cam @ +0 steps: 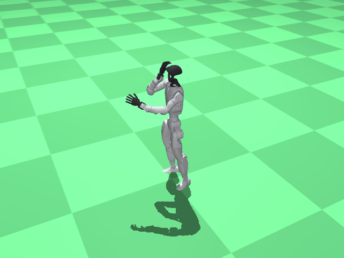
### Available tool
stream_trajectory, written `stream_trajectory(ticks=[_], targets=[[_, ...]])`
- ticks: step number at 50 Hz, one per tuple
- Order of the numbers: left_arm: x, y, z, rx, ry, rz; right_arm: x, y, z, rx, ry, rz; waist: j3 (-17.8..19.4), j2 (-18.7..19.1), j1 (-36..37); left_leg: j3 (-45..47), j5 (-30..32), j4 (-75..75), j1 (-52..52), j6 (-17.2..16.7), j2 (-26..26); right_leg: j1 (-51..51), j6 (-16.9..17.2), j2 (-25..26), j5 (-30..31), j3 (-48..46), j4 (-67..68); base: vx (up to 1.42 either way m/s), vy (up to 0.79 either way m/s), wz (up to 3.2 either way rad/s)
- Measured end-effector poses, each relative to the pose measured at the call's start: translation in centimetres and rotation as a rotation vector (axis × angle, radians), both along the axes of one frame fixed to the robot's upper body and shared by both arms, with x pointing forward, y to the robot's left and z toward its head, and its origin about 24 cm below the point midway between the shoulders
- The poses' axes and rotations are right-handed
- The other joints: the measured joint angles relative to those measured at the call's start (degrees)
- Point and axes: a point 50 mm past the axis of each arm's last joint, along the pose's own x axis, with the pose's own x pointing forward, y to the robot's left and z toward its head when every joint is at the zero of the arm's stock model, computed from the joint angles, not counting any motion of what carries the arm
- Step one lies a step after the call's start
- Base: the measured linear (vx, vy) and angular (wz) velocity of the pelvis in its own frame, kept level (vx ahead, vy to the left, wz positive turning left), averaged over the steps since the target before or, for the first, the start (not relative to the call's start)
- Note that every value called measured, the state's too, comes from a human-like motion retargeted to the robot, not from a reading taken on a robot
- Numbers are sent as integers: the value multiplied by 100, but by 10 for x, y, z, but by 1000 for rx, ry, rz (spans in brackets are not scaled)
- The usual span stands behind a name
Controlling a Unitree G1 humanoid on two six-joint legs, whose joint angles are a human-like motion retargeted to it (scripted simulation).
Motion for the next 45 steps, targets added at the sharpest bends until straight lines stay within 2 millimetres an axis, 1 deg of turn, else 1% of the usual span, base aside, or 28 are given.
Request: stream_trajectory(ticks=[2, 3, 4, 5, 7, 8, 10, 12, 13, 15, 17, 19, 20, 22, 23, 25, 27, 28, 30, 31, 33, 35, 36, 37, 38, 40, 42, 45], targets=[[-1, -1, 5, -16, -30, -1, 3, -5, -4, 74, 28, -21, 16, -29, 10, -6, -3, 6, 3, -4, 1, 4, 4, -2, -7, -5, 9, 0, 0, 0], [-1, -2, 8, -20, -46, 0, 12, -5, -6, 91, 86, -46, 35, -42, 18, -6, -5, 8, 12, -8, 2, 9, 7, -2, -11, -4, 19, 0, 0, 0], [-1, -3, 10, -23, -56, 3, 27, -2, -9, 74, 181, -72, 52, -50, 28, -2, -9, 11, 25, -13, 6, 17, 8, 1, -14, -1, 27, 0, 0, 0], [-1, -4, 11, -24, -63, 6, 46, 2, -15, 40, 295, -97, 68, -55, 38, 4, -13, 14, 39, -18, 11, 25, 8, 5, -15, 4, 35, 0, 0, 0], [0, -5, 10, -18, -57, 21, 101, 21, -35, -129, 609, -161, 93, -46, 49, 25, -21, 17, 71, -33, 27, 40, -5, 21, -16, 21, 49, 0, 0, 0], [0, -5, 9, -13, -50, 31, 133, 31, -53, -236, 777, -209, 102, -35, 51, 37, -25, 18, 88, -40, 36, 47, -18, 30, -15, 31, 56, 0, 0, 0], [3, -4, 6, 3, -31, 54, 185, 45, -94, -437, 1059, -302, 120, -6, 47, 62, -31, 17, 116, -54, 53, 57, -45, 50, -12, 50, 67, 0, 0, 0], [4, -2, 4, 14, -20, 66, 203, 51, -114, -502, 1170, -306, 139, 22, 35, 80, -33, 16, 123, -62, 62, 56, -48, 61, -5, 64, 66, 0, 0, 0], [4, -1, 3, 12, -19, 65, 199, 50, -111, -473, 1158, -268, 140, 32, 30, 85, -32, 16, 119, -61, 62, 51, -39, 63, 1, 68, 60, 0, 0, 0], [3, 1, 4, 1, -21, 56, 170, 45, -83, -367, 994, -144, 158, 42, 12, 85, -25, 9, 105, -48, 52, 38, -13, 57, 11, 71, 47, 0, 0, 0], [3, 5, 2, -1, -10, 44, 124, 34, -43, -277, 708, -62, 141, 40, -11, 80, -16, 1, 83, -21, 35, 23, 2, 46, 19, 71, 29, 0, 0, 0], [3, 7, -2, 18, 10, 32, 76, 21, -14, -190, 418, -42, 94, 28, -28, 73, -7, -6, 58, 6, 18, 7, 7, 32, 26, 69, 9, 0, 0, 0], [3, 8, -6, 31, 22, 27, 54, 15, -6, -143, 288, -34, 57, 22, -33, 71, -4, -8, 45, 17, 11, 0, 8, 26, 29, 69, -3, 0, 0, 0], [4, 8, -6, 44, 26, 21, 20, 5, 2, -40, 99, -12, 26, -1, -33, 65, 3, -9, 21, 27, -1, -16, 7, 15, 31, 69, -14, 0, 0, 0], [5, 8, -5, 44, 22, 22, 9, 1, 3, 14, 39, -7, 21, -11, -31, 64, 4, -8, 13, 29, -6, -22, 6, 10, 31, 69, -16, 0, 0, 0], [6, 8, 0, 35, 4, 29, 0, -6, 5, 119, -8, -33, 28, -27, -25, 66, 4, -4, 9, 26, -10, -26, 8, 4, 29, 73, -14, 0, 0, 0], [7, 8, 6, 28, -26, 40, 10, -8, 6, 191, 53, -105, 79, -43, -10, 73, 0, 1, 28, 20, -10, -18, 13, 3, 24, 82, 1, 0, 0, 0], [8, 7, 8, 26, -39, 46, 21, -8, 5, 198, 116, -144, 99, -50, 1, 81, -4, 4, 41, 15, -7, -10, 17, 5, 23, 88, 8, 0, 0, 0], [8, 5, 12, 26, -62, 58, 52, -1, -4, 145, 298, -225, 134, -60, 28, 102, -11, 8, 71, -3, 5, 2, 22, 18, 23, 106, 20, 0, 0, 0], [8, 5, 13, 26, -69, 67, 76, 7, -12, 76, 426, -281, 146, -60, 41, 116, -14, 9, 87, -15, 13, 9, 22, 28, 24, 117, 27, 0, 0, 0], [9, 4, 12, 23, -68, 88, 132, 26, -41, -122, 712, -412, 164, -51, 54, 140, -23, 9, 121, -36, 27, 23, 17, 43, 26, 137, 41, 0, 0, 0], [11, 3, 11, 24, -52, 111, 190, 43, -85, -374, 1002, -527, 178, -22, 56, 164, -30, 7, 151, -56, 46, 34, -8, 64, 29, 155, 55, 0, 0, 0], [12, 3, 10, 28, -49, 118, 208, 47, -103, -450, 1107, -544, 186, -3, 51, 172, -32, 6, 159, -66, 55, 36, -18, 73, 30, 161, 60, 0, 0, 0], [12, 4, 10, 32, -48, 123, 221, 48, -118, -498, 1186, -547, 193, 13, 47, 178, -33, 6, 163, -74, 62, 35, -23, 80, 32, 164, 63, 0, 0, 0], [12, 4, 10, 35, -51, 122, 224, 48, -123, -490, 1219, -528, 194, 23, 43, 180, -33, 6, 159, -78, 66, 31, -18, 84, 35, 165, 62, 0, 0, 0], [11, 5, 12, 30, -63, 112, 209, 46, -108, -398, 1156, -414, 219, 30, 26, 171, -26, 0, 147, -74, 61, 21, 3, 81, 40, 157, 61, 0, 0, 0], [10, 7, 11, 17, -50, 98, 176, 42, -72, -327, 955, -273, 221, 26, 1, 153, -17, -7, 128, -53, 49, 12, 12, 70, 45, 143, 53, 0, 0, 0], [9, 10, 2, 37, -10, 79, 115, 32, -21, -234, 585, -196, 152, -6, -27, 122, -4, -16, 90, -21, 27, -2, 14, 48, 49, 118, 30, 0, 0, 0]])
